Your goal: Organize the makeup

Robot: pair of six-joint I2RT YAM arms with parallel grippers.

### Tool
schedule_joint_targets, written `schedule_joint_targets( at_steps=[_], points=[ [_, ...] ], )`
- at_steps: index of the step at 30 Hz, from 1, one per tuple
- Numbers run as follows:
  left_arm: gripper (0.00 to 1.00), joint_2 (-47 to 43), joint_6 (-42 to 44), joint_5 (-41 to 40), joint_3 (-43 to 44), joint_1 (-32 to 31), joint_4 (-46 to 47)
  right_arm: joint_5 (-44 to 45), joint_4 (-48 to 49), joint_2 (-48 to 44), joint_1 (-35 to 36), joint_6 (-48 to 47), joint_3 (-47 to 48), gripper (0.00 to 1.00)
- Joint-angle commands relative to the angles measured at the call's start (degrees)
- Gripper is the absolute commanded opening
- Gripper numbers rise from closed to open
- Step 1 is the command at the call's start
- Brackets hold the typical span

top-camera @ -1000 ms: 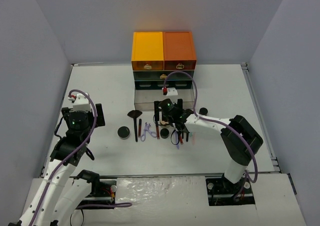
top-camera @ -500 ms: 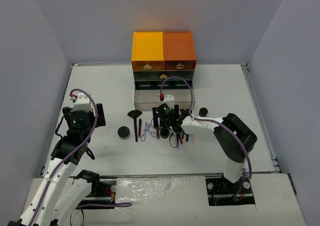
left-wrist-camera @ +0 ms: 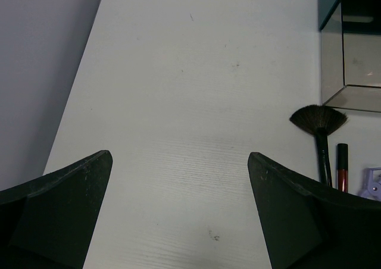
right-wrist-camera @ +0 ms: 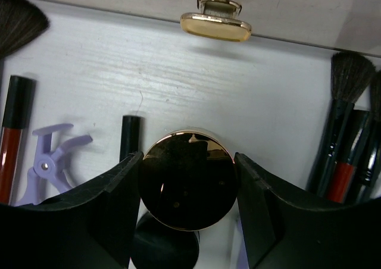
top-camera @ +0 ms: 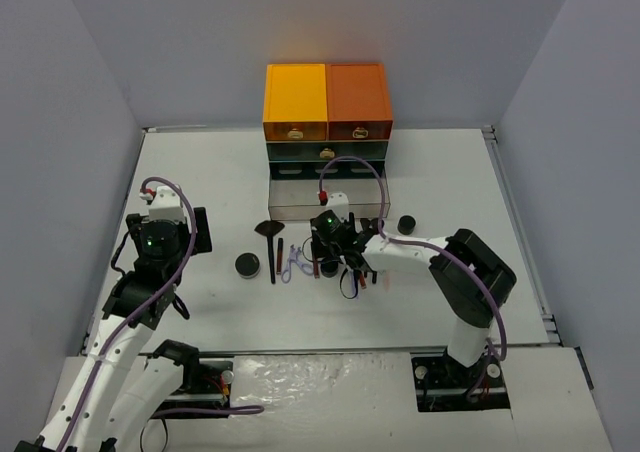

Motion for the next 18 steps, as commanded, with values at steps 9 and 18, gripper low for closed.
schedule_joint_targets(
  at_steps=[9,18],
  points=[
    [0.97,0.5,0.2,0.4,1.5,-0.5,3.9,0.4,-3.7,-11.9,-9.1,-9.8,15.5,0.0],
    [0.97,1.0,0.2,1.2,1.5,-0.8,3.7,-4.1,1.2,-1.4,-20.4,-9.8,21.9,0.0]
  ],
)
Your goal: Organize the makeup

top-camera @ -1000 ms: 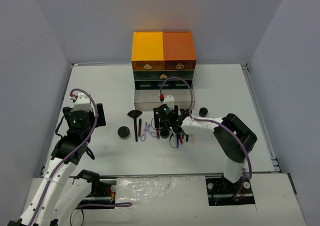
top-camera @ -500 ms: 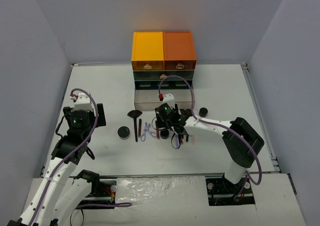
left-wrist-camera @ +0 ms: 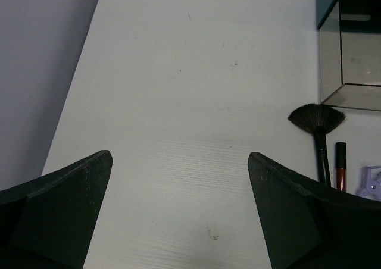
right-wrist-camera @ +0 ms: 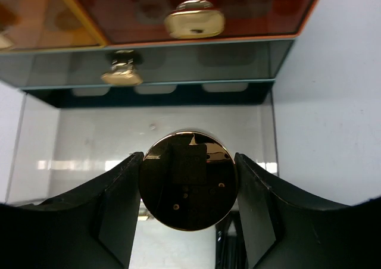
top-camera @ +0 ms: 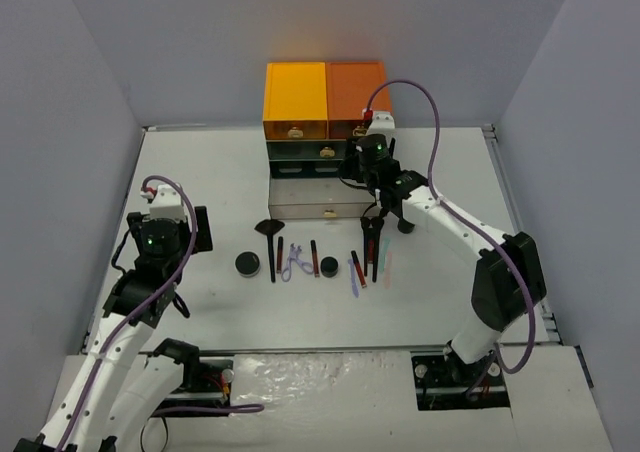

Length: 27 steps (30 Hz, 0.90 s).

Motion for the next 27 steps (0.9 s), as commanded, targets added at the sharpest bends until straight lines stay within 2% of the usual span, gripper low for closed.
schedule_joint_targets(
  at_steps=[1,8,11,15,20,27],
  points=[
    [0.97,0.8,0.2,0.9,1.5,-0.4,3.7,-3.0,7.0,5.0,-3.4,0.4,2.1,0.0],
    [0.97,1.4,0.2,2.1,1.4,-0.5,3.5,-4.2,13.1,11.5,-5.7,2.3,0.1,0.01],
    [0.97,2.3,0.1,4.5,1.6,-0.5,3.1,-3.4,15.4,13.1,-5.7,2.8,-1.7,0.06],
    [0.97,6.3,-2.4,6.6,3.3,-0.5,0.6,-2.2,15.6,13.5,-5.7,3.2,-3.1,0.24],
    [0.97,15.0,-6.8,13.4,6.7,-0.5,-4.0,-2.0,14.4,11.7,-5.7,2.3,-3.2,0.54],
    [0.97,25.1,-10.9,17.5,9.4,-0.6,-7.9,-2.9,12.7,7.1,-5.7,1.2,-4.3,0.84]
  ],
)
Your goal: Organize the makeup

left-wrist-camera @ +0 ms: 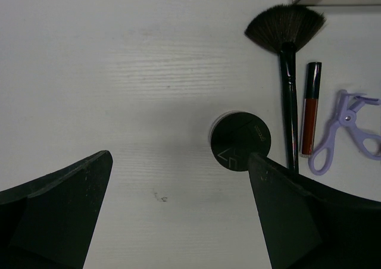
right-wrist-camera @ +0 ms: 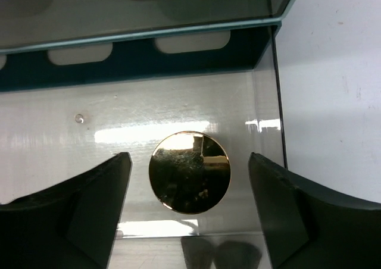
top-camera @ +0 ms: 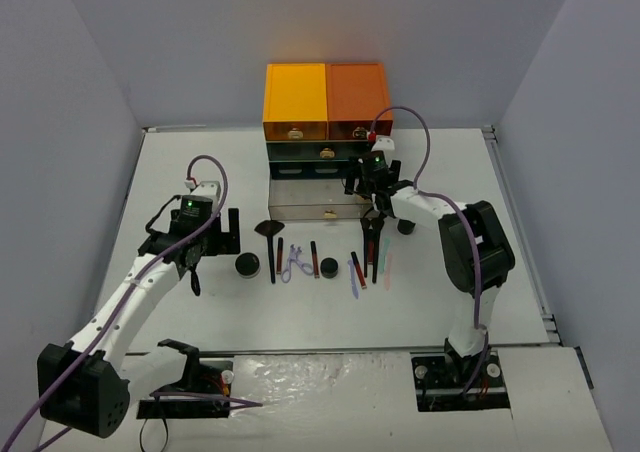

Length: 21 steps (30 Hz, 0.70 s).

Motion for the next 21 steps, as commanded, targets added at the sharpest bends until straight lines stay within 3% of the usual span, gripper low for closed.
schedule_joint_targets(
  at_steps=[1,5,13,21],
  points=[
    [0.97,4.0,-4.0,3.5,4.2,-0.4,-1.5,1.0,2.8,-8.5,0.1,-1.1,0.1,0.87],
    [0.97,5.2,-5.6,4.2,3.7,-0.6,-0.7,-0.4,0.2,-13.4,0.1,-2.7,-0.2,0.93],
    [0.97,11.6,-8.7,5.0,4.3,-3.4,1.6,-2.0,-4.1,-34.2,0.0,-7.1,-6.2,1.0],
    [0.97,21.7,-12.2,2.8,6.4,-8.2,3.4,-0.1,-7.4,-52.4,-0.2,-6.8,-13.8,1.0]
  ],
)
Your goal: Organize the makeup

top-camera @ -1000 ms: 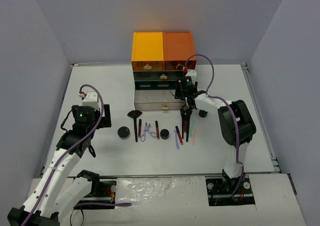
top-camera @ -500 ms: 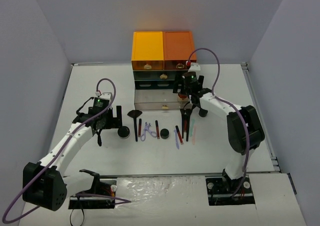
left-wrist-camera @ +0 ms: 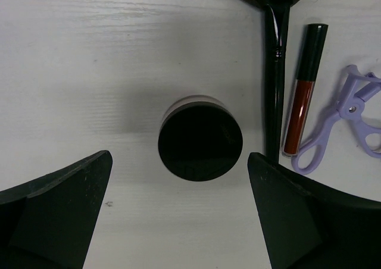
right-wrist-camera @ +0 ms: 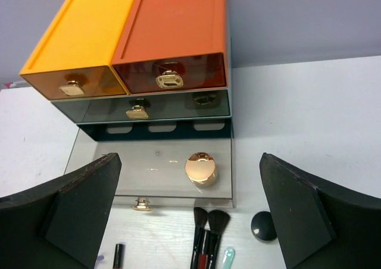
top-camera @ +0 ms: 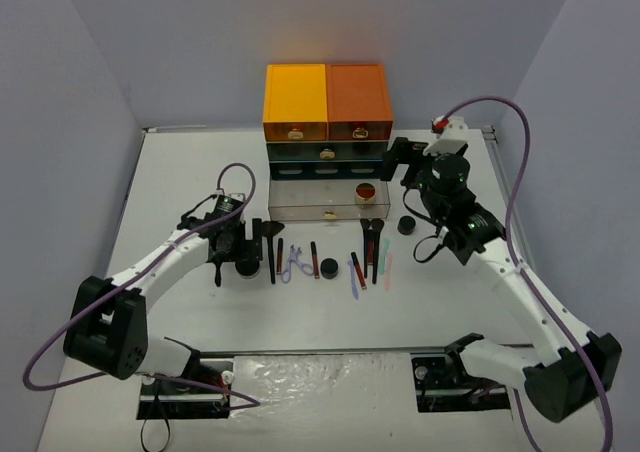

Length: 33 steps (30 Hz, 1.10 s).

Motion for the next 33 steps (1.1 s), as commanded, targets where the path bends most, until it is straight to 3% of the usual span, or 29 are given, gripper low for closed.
schedule_joint_targets(
  at_steps=[1,6,13,16,19,22,25,28,33],
  points=[
    [0.97,3.8,-3.2,-1.8,4.4,-2.9,3.6,1.8,-1.1,-7.6,-0.2,-1.1,-4.4,1.0],
    [0.96,7.1,-5.5,-3.1,4.7,-4.5,5.3,2.9,-2.2,-11.4,-0.3,-1.9,-7.2,1.0],
    [0.82,8.9,-7.9,-5.1,4.4,-4.7,2.8,3.3,-2.4,-11.2,-0.3,-2.9,-8.0,1.0],
    [0.74,7.8,-8.4,-5.9,3.1,-4.6,2.7,3.5,-2.4,-10.3,-0.3,-3.3,-8.0,1.0],
    [0.56,6.2,-9.0,-5.9,2.0,-4.6,2.2,3.3,-2.5,-9.7,-0.4,-3.5,-8.0,1.0],
    [0.31,3.7,-9.1,-5.9,2.4,-4.7,0.8,3.2,-2.4,-9.8,-0.3,-3.4,-7.9,1.0],
    [0.15,1.4,-9.0,-6.5,5.1,-4.6,-1.4,3.3,-2.4,-10.2,-0.4,-3.1,-7.8,1.0],
    [0.1,0.4,-8.7,-5.6,9.7,-4.7,-3.7,2.4,-2.4,-10.8,-0.4,-3.1,-7.5,1.0],
    [0.11,2.1,-8.0,-5.5,21.4,-5.9,-5.1,1.9,-2.5,-12.4,-0.4,-3.6,-7.6,1.0]
  ],
)
